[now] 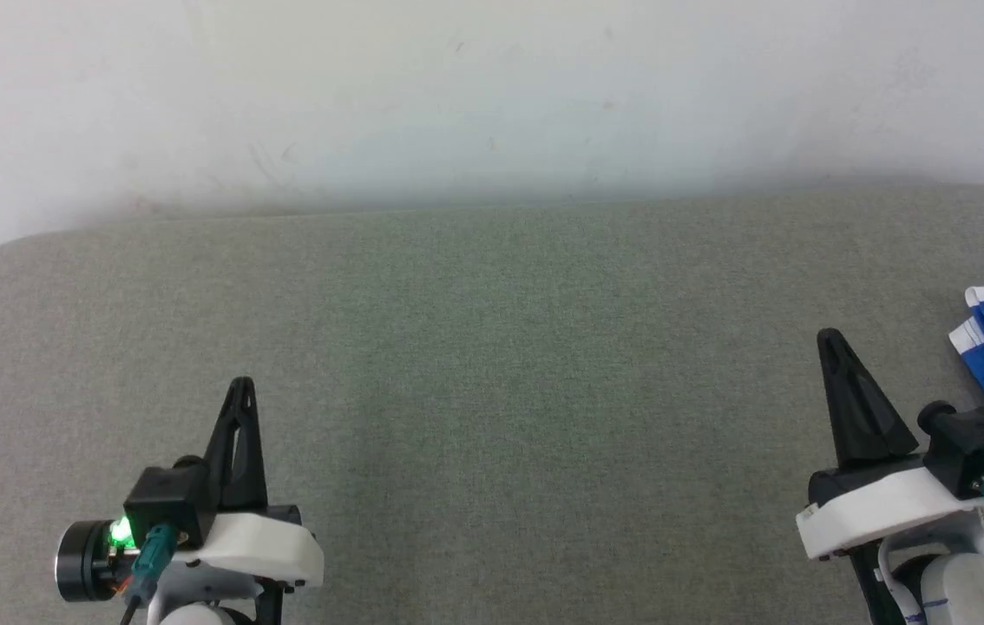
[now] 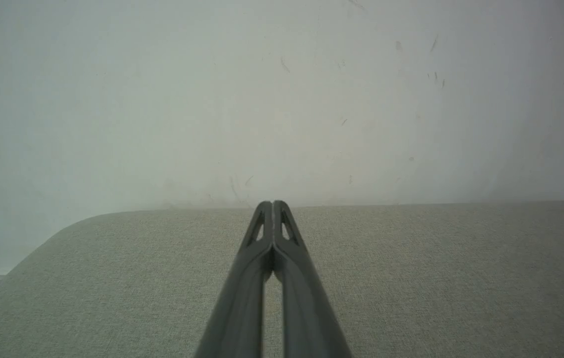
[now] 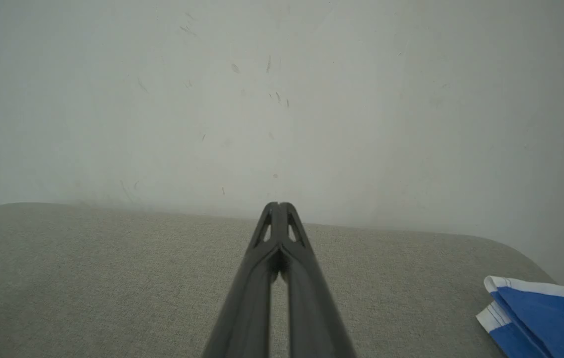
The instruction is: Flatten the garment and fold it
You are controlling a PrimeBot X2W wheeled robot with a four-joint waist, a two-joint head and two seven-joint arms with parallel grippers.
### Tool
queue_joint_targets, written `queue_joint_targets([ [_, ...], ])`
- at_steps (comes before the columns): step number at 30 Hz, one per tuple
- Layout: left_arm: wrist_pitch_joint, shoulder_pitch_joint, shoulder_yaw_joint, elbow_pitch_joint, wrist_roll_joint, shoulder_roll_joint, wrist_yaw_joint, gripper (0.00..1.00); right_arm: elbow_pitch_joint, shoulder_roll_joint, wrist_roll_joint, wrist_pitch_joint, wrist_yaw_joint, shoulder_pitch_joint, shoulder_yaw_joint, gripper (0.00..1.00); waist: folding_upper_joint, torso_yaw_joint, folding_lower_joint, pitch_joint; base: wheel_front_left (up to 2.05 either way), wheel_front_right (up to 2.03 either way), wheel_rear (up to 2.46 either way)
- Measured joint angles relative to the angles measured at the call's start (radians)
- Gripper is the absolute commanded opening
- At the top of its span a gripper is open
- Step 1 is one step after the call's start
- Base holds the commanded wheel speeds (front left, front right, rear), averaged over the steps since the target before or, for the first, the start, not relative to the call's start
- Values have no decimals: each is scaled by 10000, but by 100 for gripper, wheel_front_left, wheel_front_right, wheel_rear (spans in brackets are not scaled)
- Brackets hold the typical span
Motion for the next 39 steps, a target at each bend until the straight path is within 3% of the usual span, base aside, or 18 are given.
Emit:
queue_joint_targets([
  [39, 813, 0, 4, -23, 194, -48, -267, 0, -188, 173, -514, 792, 0, 215, 25, 0, 0, -86, -1, -191, 0, 0, 0],
])
